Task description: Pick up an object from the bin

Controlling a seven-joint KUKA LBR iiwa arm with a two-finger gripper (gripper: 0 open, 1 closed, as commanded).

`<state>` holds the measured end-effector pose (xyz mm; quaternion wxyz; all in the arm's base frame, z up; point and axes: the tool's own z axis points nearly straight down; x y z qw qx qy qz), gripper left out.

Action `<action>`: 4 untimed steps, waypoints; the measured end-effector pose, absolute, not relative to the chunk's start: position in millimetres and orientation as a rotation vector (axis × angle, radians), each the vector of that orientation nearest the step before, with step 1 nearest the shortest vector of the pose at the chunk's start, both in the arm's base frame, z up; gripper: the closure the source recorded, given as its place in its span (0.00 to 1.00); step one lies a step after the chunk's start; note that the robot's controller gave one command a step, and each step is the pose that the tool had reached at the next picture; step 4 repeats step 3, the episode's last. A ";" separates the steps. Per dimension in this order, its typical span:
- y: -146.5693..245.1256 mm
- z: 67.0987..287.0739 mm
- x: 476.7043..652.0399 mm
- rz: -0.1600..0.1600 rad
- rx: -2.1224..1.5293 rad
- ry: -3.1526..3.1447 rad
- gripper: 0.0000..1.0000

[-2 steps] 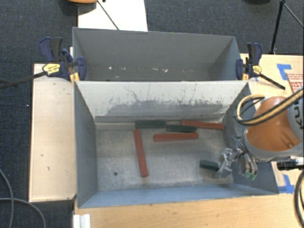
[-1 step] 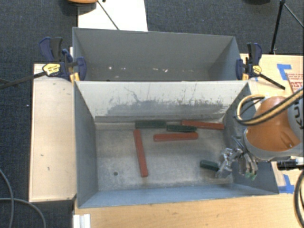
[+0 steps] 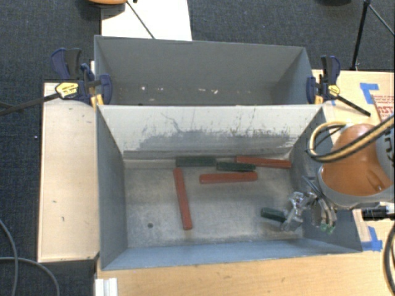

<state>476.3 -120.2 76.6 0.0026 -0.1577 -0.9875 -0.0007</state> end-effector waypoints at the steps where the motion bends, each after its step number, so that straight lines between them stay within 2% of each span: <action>1: -120.3 98.1 477.1 -0.002 -0.492 -3.102 1.00; 3: -120.4 122.8 477.9 -0.001 -0.486 -3.108 1.00; 4: -120.4 122.8 477.9 -0.001 -0.486 -3.108 1.00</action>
Offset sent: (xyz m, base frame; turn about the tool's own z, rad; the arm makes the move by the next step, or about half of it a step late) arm 0.0000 0.0000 0.0581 0.0000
